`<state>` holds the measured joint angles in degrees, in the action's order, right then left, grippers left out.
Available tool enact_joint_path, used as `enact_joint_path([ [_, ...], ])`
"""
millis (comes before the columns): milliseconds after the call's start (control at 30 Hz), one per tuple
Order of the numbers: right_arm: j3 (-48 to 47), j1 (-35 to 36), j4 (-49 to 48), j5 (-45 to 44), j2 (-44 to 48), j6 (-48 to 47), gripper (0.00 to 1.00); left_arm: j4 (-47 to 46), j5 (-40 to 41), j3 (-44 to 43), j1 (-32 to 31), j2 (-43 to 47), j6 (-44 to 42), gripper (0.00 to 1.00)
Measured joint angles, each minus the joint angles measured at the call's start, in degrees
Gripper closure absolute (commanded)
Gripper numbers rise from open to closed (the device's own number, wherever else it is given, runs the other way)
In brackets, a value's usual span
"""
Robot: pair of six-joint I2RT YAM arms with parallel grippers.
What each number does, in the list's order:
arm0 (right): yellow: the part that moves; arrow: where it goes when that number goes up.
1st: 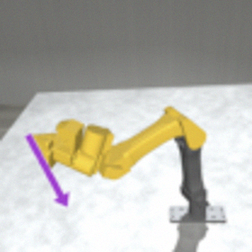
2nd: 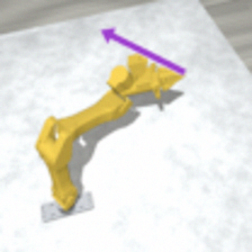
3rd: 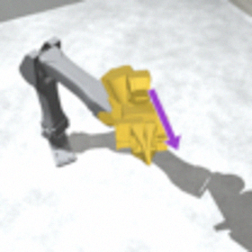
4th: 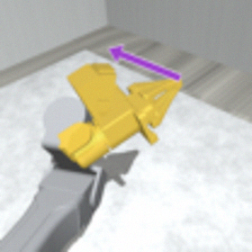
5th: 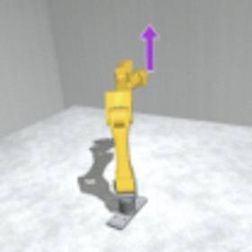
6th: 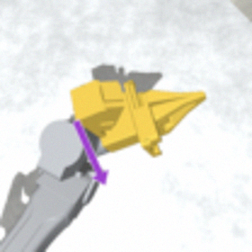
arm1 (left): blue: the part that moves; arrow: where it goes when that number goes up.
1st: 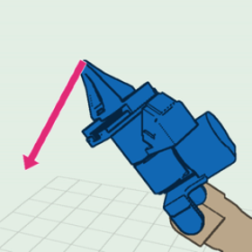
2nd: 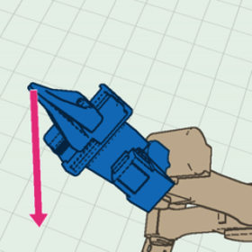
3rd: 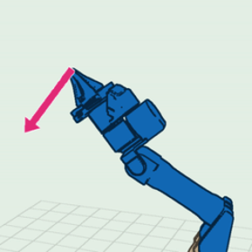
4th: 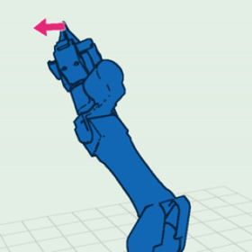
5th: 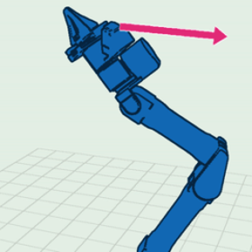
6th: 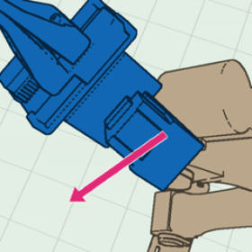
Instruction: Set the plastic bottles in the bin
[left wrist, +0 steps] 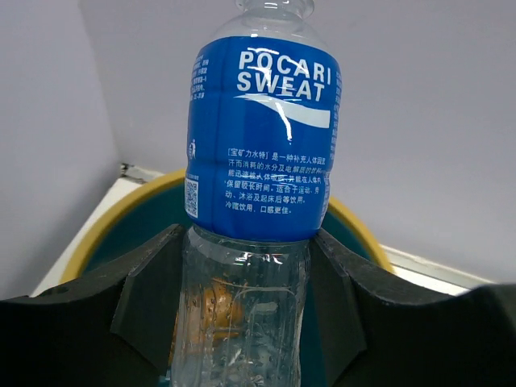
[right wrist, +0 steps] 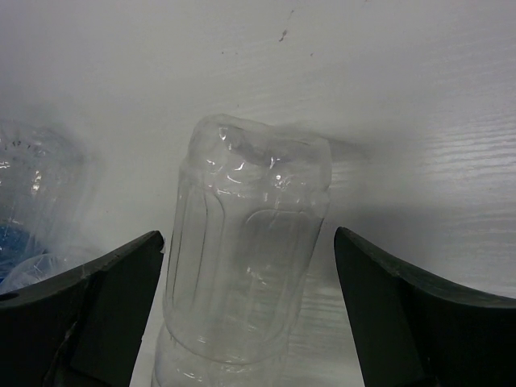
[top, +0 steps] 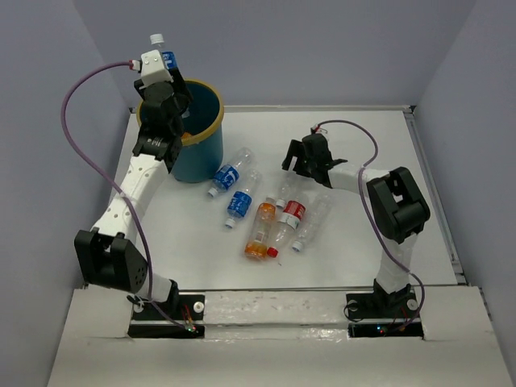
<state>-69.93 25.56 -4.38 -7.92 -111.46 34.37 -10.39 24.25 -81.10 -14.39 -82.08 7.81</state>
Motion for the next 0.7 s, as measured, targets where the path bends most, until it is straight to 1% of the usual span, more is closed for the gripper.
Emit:
enact_joint_path([
  [67, 0.0, 0.0, 0.1, 0.0, -0.3, 0.4, 0.12, -1.3, 0.0, 0.0, 2.2, -2.3, -0.6, 0.60],
  [100, 0.0, 0.0, 0.1, 0.1, -0.3, 0.4, 0.17, -1.9, 0.0, 0.0, 2.8, -3.0, -1.0, 0.58],
  [133, 0.0, 0.0, 0.1, 0.1, -0.3, 0.6, 0.19, -2.8, 0.0, 0.0, 3.3, -3.6, -1.4, 0.53],
  [167, -0.1, 0.0, 0.1, 0.1, -0.4, 0.6, 0.21, -3.8, -0.1, 0.0, 3.5, -4.0, -1.8, 0.34],
  [233, -0.1, 0.0, 0.1, 0.0, -0.4, 1.1, 0.29, -5.4, -0.3, 0.1, 3.5, -4.2, -2.4, 0.15],
  [267, -0.2, 0.0, 0.1, 0.0, -0.4, 1.3, 0.33, -7.2, -0.4, 0.7, 3.5, -4.2, -2.7, 0.04],
  [300, -0.2, 0.0, 0.1, 0.0, -0.4, 1.6, 0.37, -8.4, -0.5, 1.4, 3.5, -4.0, -2.8, 0.01],
  [400, -0.2, 0.0, -0.2, 0.0, -0.4, 2.1, 0.43, -10.4, -0.8, 3.6, 3.3, -3.7, -2.8, 0.01],
  [567, 0.0, 0.0, -0.7, -1.0, -0.1, 2.8, 0.45, -8.7, -2.5, 4.7, 3.3, -2.6, -0.9, 0.01],
  [700, 1.5, 0.0, -1.8, -2.0, 2.6, 2.9, 0.45, -6.1, -6.0, 4.7, 3.2, 2.0, 1.9, 0.01],
])
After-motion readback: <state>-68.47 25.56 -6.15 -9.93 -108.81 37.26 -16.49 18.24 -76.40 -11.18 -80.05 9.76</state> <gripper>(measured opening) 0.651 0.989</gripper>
